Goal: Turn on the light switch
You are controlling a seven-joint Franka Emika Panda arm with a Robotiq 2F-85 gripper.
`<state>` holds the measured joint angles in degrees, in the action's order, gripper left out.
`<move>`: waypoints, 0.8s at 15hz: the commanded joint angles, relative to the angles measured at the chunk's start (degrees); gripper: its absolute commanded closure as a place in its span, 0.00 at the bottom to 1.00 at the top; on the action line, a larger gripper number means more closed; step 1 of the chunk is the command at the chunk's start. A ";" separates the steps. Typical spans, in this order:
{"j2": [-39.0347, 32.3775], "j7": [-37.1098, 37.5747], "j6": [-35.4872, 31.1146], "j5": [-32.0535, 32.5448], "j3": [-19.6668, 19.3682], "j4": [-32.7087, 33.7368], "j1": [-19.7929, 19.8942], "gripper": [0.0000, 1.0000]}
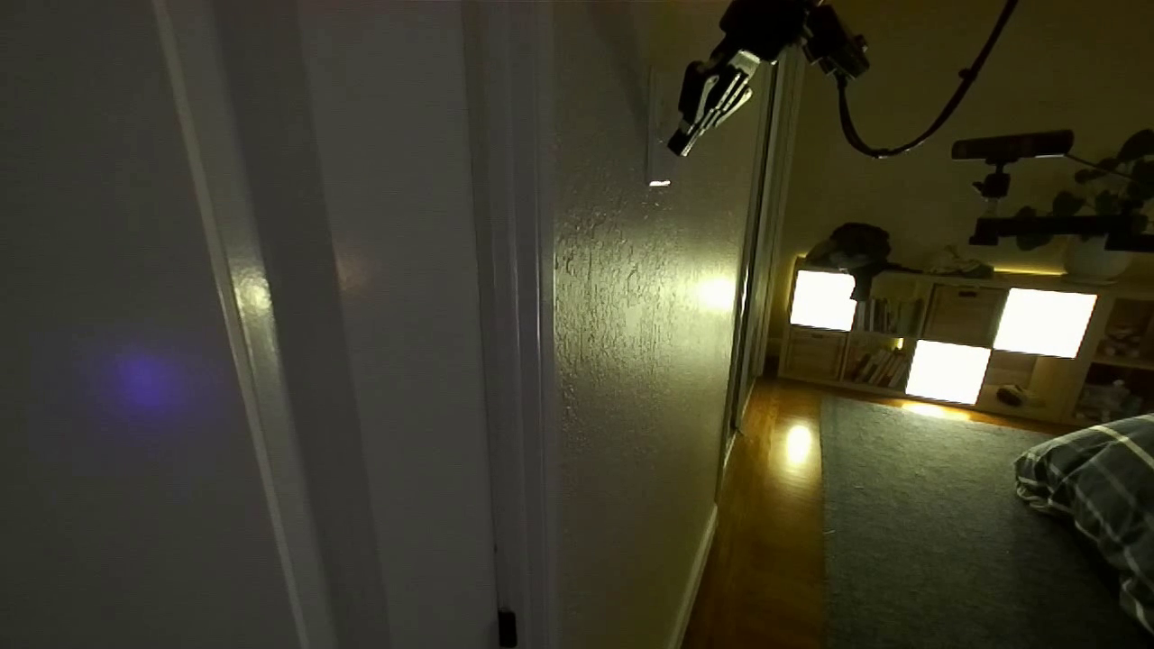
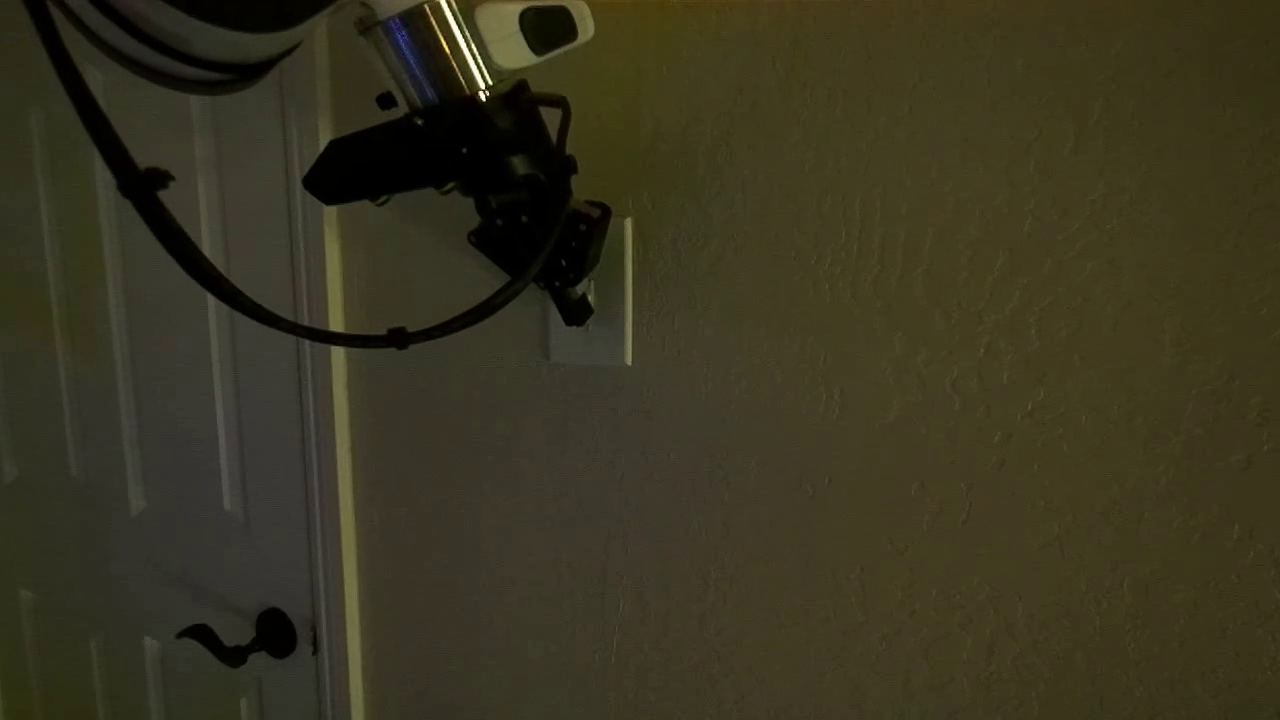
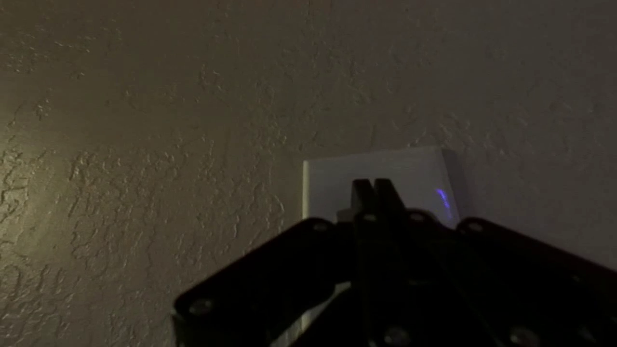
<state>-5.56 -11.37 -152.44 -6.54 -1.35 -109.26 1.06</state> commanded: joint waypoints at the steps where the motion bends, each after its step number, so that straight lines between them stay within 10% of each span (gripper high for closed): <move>1: -0.45 -2.36 -2.02 -1.81 0.73 0.75 0.93 0.94; 12: 3.76 0.85 0.30 0.25 0.36 -2.62 0.52 0.93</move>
<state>-4.75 -11.42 -152.35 -6.54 -1.25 -109.52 1.23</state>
